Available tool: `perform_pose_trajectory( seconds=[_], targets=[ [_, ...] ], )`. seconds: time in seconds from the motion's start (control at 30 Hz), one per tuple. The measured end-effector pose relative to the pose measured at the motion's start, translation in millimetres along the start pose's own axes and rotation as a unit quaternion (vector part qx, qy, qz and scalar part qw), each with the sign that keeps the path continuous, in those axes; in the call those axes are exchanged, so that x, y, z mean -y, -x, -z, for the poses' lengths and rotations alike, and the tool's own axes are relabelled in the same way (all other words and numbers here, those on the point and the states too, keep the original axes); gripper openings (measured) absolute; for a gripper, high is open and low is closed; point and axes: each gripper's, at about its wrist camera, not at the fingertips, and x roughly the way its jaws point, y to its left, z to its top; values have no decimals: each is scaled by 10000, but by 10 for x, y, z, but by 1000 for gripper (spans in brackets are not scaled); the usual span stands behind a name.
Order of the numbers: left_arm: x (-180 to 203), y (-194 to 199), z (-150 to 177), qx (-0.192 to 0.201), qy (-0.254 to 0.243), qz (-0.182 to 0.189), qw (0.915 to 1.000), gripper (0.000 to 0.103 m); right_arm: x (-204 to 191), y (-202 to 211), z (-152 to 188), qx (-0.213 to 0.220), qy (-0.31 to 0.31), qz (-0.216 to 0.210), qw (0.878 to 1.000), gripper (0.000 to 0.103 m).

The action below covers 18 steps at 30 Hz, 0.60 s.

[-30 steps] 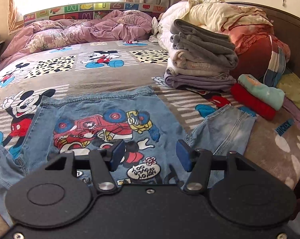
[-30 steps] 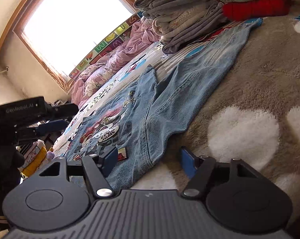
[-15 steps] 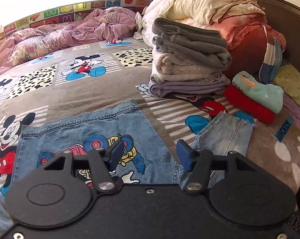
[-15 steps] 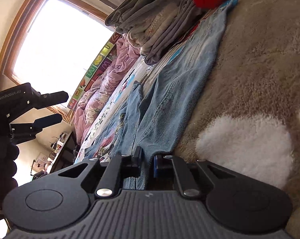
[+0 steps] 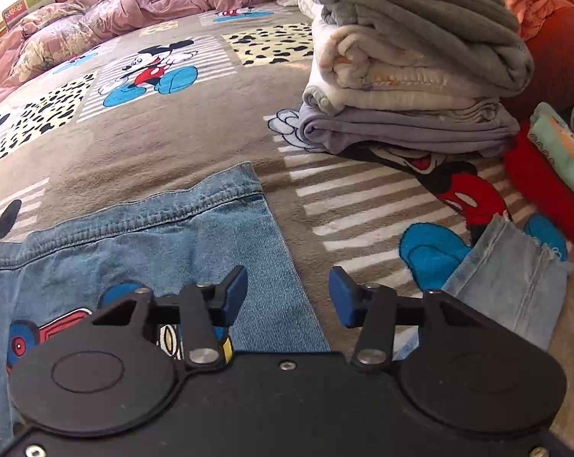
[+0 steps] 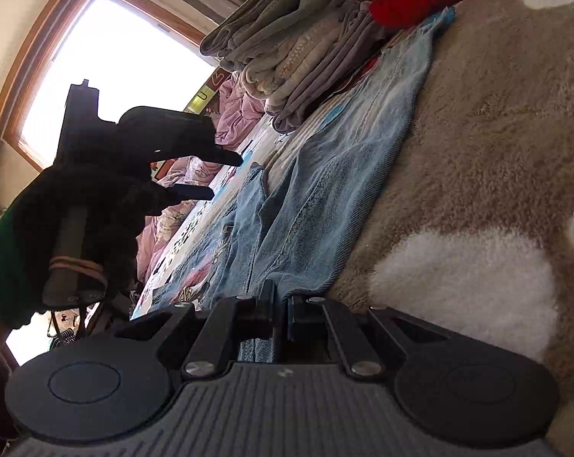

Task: Fold clothes
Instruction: 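Grasp the jacket edge with the left gripper and pull it straight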

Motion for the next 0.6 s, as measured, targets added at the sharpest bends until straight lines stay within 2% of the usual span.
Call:
perform_pose_trajectory(
  seconds=[0.1,0.27,0.33,0.37,0.4,0.47,0.6],
  targets=[
    [56,-247,-72,-206,-70,-235,9995,38,-30,0,-15,-10,163,39,9999,5],
    [142,-409,-108,-337,-345,-463,9978,35,-89,-14,-20,-4,476,149,9988,5],
    [203,-424,-108,-350,-623,-604,9956,26,-106,-9,-25,20,536,164,9984,6],
    [227,-428,-108,-356,-750,-659,9944,12,-116,-5,-27,35,563,170,9983,7],
    [221,-413,-106,-359,-816,-646,9939,6,-128,-7,-32,56,597,175,9980,7],
    [166,-369,-103,-333,-875,-573,9940,3,-167,8,-36,119,732,175,9971,7],
    [-80,-161,-144,-79,-531,-112,9985,2,-295,90,3,271,1185,100,9925,8]
  ],
)
